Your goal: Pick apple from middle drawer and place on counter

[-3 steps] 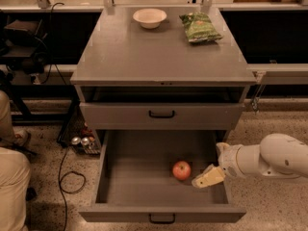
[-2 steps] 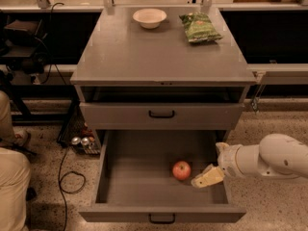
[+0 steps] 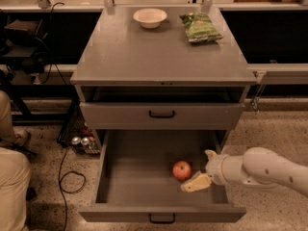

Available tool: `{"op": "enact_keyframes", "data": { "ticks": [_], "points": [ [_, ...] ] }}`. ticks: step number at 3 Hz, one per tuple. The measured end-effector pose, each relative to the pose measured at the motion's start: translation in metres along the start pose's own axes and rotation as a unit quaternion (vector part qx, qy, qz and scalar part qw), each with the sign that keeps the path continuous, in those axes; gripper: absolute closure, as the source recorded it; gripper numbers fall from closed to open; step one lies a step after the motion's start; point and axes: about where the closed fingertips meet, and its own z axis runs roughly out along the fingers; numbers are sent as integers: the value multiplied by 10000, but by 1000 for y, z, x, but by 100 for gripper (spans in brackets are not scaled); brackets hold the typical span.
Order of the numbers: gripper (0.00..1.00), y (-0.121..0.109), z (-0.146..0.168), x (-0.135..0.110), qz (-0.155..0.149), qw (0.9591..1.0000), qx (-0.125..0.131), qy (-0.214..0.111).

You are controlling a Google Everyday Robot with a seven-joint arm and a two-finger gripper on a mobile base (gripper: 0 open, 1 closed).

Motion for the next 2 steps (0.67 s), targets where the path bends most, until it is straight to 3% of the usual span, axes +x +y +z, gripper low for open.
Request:
{"op": "enact_keyframes", "data": {
  "ticks": [1, 2],
  "points": [
    [0, 0, 47, 15, -2, 10000, 84, -31],
    [0, -5, 75, 23, 34, 9999, 142, -52]
  ]
}}
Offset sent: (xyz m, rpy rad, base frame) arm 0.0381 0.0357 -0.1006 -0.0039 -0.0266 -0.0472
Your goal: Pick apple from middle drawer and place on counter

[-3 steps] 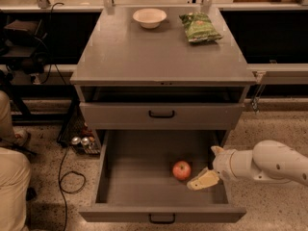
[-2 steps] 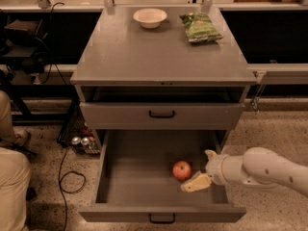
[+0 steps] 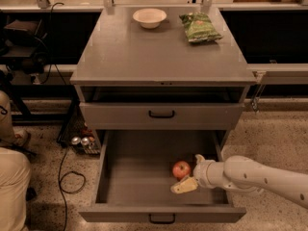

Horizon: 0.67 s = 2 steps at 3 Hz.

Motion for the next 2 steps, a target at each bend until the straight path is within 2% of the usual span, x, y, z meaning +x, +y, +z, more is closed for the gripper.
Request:
{"op": "enact_keyframes", "data": {
  "ticks": [1, 2],
  "points": [
    [0, -10, 36, 16, 172, 9998, 84, -35],
    [0, -16, 58, 27, 295, 9995, 122, -65]
  ]
}}
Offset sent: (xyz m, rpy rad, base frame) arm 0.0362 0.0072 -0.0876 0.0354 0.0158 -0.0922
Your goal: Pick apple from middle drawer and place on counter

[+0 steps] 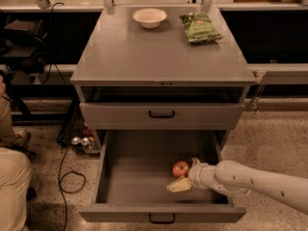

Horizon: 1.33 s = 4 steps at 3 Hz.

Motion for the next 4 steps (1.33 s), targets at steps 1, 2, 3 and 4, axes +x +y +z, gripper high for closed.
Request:
{"op": "enact_keyframes", "data": {
  "ticks": [1, 2, 3, 4],
  "points": [
    [3, -7, 24, 7, 146, 9998, 7, -105],
    [25, -7, 36, 4, 204, 9996, -15, -198],
    [49, -8, 38, -4, 246, 9990, -67, -357],
    [72, -10, 14, -21, 86, 9979, -172, -616]
  ]
}}
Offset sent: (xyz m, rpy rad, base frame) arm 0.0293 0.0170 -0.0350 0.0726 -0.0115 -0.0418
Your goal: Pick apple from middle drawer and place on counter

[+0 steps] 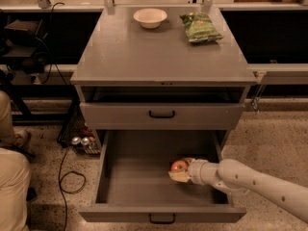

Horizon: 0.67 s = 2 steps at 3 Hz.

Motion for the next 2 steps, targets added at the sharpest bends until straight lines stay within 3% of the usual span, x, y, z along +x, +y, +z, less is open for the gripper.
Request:
{"op": "enact_keyframes", "data": {
  "ticks": [1, 2],
  "points": [
    [100, -28, -85, -39, -295, 9987, -102, -402],
    [100, -53, -144, -75, -567, 9964, -198, -602]
  ]
}}
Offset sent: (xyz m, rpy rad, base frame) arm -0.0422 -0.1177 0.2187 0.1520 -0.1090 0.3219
